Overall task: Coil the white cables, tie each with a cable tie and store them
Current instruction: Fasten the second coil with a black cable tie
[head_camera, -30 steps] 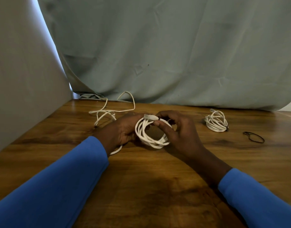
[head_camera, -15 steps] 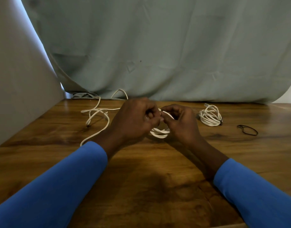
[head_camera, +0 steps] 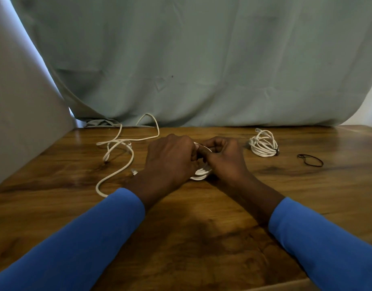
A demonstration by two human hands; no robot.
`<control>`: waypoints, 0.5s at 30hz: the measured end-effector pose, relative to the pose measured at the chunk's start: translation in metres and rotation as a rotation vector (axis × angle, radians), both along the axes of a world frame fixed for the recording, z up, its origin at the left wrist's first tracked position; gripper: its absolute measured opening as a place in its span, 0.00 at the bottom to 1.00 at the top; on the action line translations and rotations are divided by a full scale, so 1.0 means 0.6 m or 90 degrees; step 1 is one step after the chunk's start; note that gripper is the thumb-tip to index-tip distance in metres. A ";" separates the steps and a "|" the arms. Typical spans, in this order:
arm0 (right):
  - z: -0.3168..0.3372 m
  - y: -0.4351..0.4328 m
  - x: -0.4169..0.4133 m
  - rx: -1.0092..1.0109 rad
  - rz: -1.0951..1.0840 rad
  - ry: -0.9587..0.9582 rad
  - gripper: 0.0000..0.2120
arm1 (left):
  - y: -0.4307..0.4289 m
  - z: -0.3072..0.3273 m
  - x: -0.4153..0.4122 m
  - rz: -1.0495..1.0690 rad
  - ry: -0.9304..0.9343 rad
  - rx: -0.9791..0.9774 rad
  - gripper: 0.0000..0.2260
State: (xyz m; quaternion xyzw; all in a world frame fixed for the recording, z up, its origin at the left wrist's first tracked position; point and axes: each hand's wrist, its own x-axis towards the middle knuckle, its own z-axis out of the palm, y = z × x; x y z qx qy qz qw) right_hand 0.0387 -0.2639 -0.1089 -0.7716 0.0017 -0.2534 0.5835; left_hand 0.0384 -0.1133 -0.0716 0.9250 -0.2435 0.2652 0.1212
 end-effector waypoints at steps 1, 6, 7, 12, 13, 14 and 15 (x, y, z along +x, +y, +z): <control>0.000 0.002 -0.001 0.005 0.006 -0.001 0.07 | 0.001 0.000 -0.002 0.001 -0.002 -0.001 0.09; 0.006 0.002 0.003 0.075 -0.004 -0.006 0.09 | 0.017 -0.010 0.017 -0.123 -0.015 -0.205 0.05; 0.006 0.002 0.003 0.111 0.000 0.001 0.10 | 0.019 -0.014 0.023 -0.178 0.018 -0.287 0.06; 0.007 0.002 -0.004 0.259 0.063 0.035 0.11 | 0.020 -0.015 0.025 -0.300 0.141 -0.438 0.06; 0.008 0.000 -0.005 0.272 0.067 0.038 0.11 | 0.021 -0.013 0.025 -0.290 0.140 -0.423 0.08; 0.008 0.000 -0.005 0.281 0.065 0.041 0.09 | 0.023 -0.012 0.024 -0.278 0.141 -0.400 0.09; 0.008 0.001 -0.005 0.284 0.056 0.043 0.08 | 0.025 -0.010 0.024 -0.269 0.146 -0.371 0.09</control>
